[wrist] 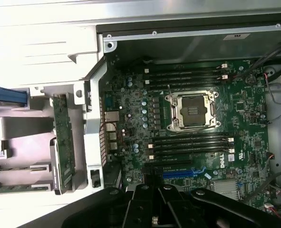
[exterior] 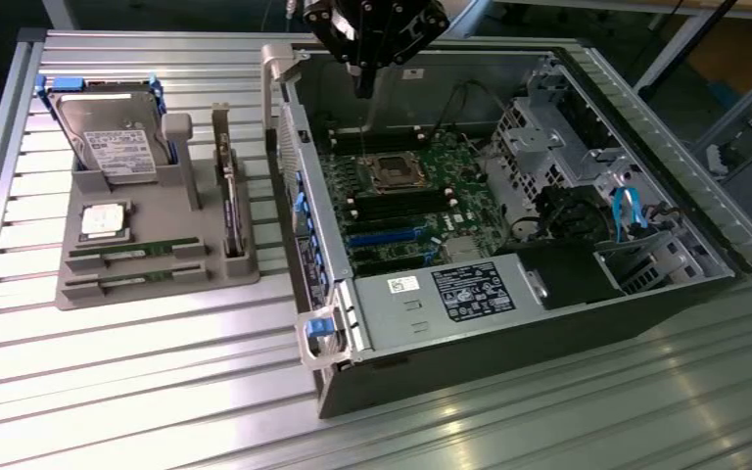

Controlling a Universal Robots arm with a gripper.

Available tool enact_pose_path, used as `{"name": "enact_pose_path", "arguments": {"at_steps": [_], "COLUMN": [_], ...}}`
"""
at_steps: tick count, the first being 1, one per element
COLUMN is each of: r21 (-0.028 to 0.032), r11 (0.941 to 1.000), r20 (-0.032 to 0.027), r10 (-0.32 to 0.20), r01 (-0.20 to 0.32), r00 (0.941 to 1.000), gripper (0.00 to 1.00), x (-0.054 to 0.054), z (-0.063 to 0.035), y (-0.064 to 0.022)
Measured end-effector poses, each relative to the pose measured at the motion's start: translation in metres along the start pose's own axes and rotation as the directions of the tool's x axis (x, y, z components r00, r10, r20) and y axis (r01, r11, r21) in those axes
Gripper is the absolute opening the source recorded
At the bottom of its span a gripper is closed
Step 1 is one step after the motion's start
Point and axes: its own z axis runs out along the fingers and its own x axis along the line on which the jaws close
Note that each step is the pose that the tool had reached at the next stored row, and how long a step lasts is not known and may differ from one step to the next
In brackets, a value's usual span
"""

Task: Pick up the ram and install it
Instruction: 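Reach for the ram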

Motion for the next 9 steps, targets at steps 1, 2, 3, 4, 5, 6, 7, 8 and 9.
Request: {"name": "enact_pose_path", "arguments": {"at_steps": [1, 2, 3, 4, 5, 6, 7, 8, 9], "r21": [0.0000, 0.0000, 0.0000, 0.0000, 0.0001, 0.0001, 0.0001, 0.0002, 0.0001], "r11": [1.0000, 1.0000, 1.0000, 1.0000, 1.0000, 1.0000, 1.0000, 1.0000, 1.0000], "r20": [-0.0002, -0.0003, -0.0005, -0.0007, -0.0012, -0.0015, -0.0019, -0.0022, -0.0024], "r10": [0.000, 0.000, 0.000, 0.000, 0.000, 0.000, 0.000, 0.000, 0.000], "r01": [0.000, 0.000, 0.000, 0.000, 0.000, 0.000, 0.000, 0.000, 0.000], "r00": [1.0000, 1.0000, 1.0000, 1.0000, 1.0000, 1.0000, 1.0000, 1.0000, 1.0000], "gripper": [0.10, 0.10, 0.10, 0.10, 0.10, 0.10, 0.10, 0.10, 0.10], "x": [0.0011, 0.0020, 0.0031, 0.0041, 0.0059, 0.0072, 0.0084, 0.0095, 0.0105], "z": [0.0000, 0.0000, 0.0000, -0.0001, -0.0002, -0.0002, -0.0002, -0.0002, -0.0002], "y": [-0.0001, -0.0002, -0.0002, -0.0003, -0.0004, -0.0005, -0.0006, -0.0007, -0.0008]}}
